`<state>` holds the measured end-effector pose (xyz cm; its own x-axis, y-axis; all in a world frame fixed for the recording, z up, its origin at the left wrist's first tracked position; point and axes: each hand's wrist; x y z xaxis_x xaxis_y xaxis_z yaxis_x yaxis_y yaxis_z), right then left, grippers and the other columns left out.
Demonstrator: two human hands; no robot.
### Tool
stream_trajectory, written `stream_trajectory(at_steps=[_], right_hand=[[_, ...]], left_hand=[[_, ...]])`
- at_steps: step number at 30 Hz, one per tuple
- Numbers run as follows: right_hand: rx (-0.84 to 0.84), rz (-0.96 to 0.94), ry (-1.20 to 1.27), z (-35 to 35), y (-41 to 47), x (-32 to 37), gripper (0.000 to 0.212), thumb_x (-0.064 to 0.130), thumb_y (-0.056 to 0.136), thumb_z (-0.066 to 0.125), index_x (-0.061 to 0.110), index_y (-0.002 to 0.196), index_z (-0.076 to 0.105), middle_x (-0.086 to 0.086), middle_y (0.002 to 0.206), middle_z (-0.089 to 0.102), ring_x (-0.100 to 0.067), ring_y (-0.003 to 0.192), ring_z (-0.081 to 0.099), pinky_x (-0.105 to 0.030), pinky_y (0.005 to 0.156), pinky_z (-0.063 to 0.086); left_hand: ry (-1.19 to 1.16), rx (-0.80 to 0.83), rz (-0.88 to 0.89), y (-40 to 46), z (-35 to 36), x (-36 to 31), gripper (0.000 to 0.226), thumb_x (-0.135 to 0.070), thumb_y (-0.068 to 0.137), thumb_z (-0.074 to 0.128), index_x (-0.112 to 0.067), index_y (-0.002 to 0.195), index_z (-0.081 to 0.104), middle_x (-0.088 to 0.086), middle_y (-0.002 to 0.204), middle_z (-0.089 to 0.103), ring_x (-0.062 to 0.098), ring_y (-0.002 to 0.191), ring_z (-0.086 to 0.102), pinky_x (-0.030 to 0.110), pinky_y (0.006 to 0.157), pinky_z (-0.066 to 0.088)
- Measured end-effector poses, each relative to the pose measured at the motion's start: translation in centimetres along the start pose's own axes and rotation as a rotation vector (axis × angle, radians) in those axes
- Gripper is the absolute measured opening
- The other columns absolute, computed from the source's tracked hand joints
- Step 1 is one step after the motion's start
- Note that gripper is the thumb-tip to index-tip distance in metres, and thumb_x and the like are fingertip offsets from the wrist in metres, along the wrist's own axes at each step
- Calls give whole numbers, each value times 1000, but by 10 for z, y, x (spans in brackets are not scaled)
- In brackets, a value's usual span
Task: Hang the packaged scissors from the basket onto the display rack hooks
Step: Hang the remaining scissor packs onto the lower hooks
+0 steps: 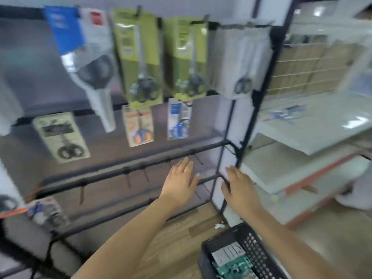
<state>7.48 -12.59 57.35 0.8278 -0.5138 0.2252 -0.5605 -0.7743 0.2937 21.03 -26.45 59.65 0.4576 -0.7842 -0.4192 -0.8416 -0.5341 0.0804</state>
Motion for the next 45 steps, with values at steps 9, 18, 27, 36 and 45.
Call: stream_trajectory(at_steps=[9,18,27,36,45], right_hand=[[243,433,63,36,-153,-136,49,29,98,40,10,142,34,-7,145,39,-26,130,40,-36,107,31],[486,804,124,54,-284,-183,49,27,98,39,10,144,31,-7,149,35,-22,135,36,-30,108,30],[264,1039,131,54,-282,-205,43,19,97,45,7,138,44,-6,136,51,-24,117,53,-31,91,44],[162,1226,118,191,-285,-198,37,9,75,73,0,110,65,-14,109,67,-28,96,66,-35,77,55],[273,1342,221,423,-367,-192,40,9,84,65,-3,121,57,-19,121,59,-35,109,59,-41,91,49]], left_hand=[[-63,376,112,-11,143,-102,50,-30,103,31,-3,145,28,9,154,24,22,142,21,26,112,12],[-59,818,129,-32,267,-154,51,-31,102,35,-12,148,25,2,156,21,17,143,20,29,115,20],[10,960,298,13,306,-164,48,-31,101,37,-10,144,32,4,151,33,19,138,31,31,109,28],[54,1001,362,59,386,-113,47,-29,101,37,-10,143,34,4,147,38,17,133,36,23,98,31],[298,1091,591,18,591,21,43,-29,100,39,-11,139,36,5,139,43,18,128,39,27,100,33]])
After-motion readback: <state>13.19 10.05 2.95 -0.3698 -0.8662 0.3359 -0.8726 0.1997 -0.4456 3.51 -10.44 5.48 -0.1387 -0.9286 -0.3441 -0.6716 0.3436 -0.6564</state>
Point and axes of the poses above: each hand's wrist, its own y-axis towards the middle knuckle, its own z-axis out of the palm, x = y × z
